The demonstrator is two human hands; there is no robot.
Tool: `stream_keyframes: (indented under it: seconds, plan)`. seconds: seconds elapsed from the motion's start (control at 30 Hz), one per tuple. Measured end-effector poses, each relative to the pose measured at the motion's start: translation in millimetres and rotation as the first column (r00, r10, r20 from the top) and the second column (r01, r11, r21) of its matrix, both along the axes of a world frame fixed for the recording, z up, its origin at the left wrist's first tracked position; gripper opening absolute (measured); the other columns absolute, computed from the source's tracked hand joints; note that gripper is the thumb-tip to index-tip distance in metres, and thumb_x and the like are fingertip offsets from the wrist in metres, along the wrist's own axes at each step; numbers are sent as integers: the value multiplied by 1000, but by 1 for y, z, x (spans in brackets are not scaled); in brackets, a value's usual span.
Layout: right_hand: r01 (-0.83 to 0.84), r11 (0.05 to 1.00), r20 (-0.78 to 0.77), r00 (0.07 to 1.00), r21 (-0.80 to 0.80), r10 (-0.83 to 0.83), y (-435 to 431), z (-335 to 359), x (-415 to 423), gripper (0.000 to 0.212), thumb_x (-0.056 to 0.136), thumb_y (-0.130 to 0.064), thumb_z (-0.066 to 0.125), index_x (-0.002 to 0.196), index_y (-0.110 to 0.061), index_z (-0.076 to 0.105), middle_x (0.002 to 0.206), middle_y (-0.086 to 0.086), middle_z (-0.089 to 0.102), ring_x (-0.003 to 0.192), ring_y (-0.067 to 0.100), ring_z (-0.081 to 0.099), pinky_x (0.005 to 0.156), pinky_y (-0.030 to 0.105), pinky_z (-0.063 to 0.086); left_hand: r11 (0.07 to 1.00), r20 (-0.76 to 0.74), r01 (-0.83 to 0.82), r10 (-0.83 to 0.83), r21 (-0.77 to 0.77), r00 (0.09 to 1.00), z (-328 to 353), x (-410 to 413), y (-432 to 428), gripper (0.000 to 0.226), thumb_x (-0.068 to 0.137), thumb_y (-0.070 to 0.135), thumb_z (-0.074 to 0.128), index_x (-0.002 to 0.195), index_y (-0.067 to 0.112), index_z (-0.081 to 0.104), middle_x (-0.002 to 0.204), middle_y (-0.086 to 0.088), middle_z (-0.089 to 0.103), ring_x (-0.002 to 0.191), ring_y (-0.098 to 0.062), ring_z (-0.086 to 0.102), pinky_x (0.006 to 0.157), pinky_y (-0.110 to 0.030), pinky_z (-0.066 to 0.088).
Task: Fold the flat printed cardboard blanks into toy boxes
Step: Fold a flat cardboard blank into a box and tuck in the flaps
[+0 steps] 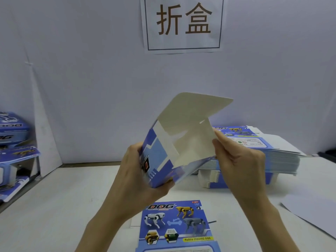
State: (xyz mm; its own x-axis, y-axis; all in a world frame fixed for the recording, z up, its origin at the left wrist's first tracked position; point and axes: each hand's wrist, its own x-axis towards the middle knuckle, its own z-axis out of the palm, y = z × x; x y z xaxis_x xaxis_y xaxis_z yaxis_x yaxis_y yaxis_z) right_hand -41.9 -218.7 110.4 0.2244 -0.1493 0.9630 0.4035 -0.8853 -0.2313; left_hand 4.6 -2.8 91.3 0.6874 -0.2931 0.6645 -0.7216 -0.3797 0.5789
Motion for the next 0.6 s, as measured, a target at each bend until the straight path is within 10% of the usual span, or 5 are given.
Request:
stream_keyframes:
  seconds: [0.13, 0.27, 0.43, 0.6]
  plan:
    - [-76, 991, -54, 996, -111, 70, -3, 2, -2, 34, 84, -3, 62, 118, -9, 65, 98, -5, 73, 86, -4, 61, 82, 5, 43, 998, -22, -23, 21, -61, 1000, -1, 4, 3, 79, 44, 74, 71, 107, 45, 32, 114, 12, 51, 102, -10, 58, 73, -25, 58]
    - [-466, 737, -173, 776, 490, 607, 1, 11, -8, 19, 86, -44, 63, 102, -41, 72, 89, -17, 74, 81, 6, 71, 72, 26, 59, 998, 44, 48, -46, -28, 998, 1, 4, 6, 77, 55, 48, 82, 115, 38, 34, 115, 23, 48, 107, 0, 53, 68, -5, 48]
    - [-56, 962, -227, 967, 267, 119, 2, 4, -2, 32, 90, -10, 65, 119, -21, 68, 61, -10, 61, 60, 5, 57, 66, 7, 46, 990, -31, 143, -143, 11, 989, 1, -4, -3, 73, 58, 47, 79, 116, 42, 34, 110, 41, 45, 110, 7, 51, 67, -5, 49]
    - [-33, 977, -280, 955, 212, 93, 0, 3, -2, 43, 84, -2, 67, 124, -17, 64, 66, 18, 65, 58, 34, 53, 61, 28, 39, 990, -72, 140, -140, -6, 988, 2, -5, -1, 77, 58, 50, 84, 116, 46, 34, 112, 28, 53, 107, -4, 59, 69, -17, 57]
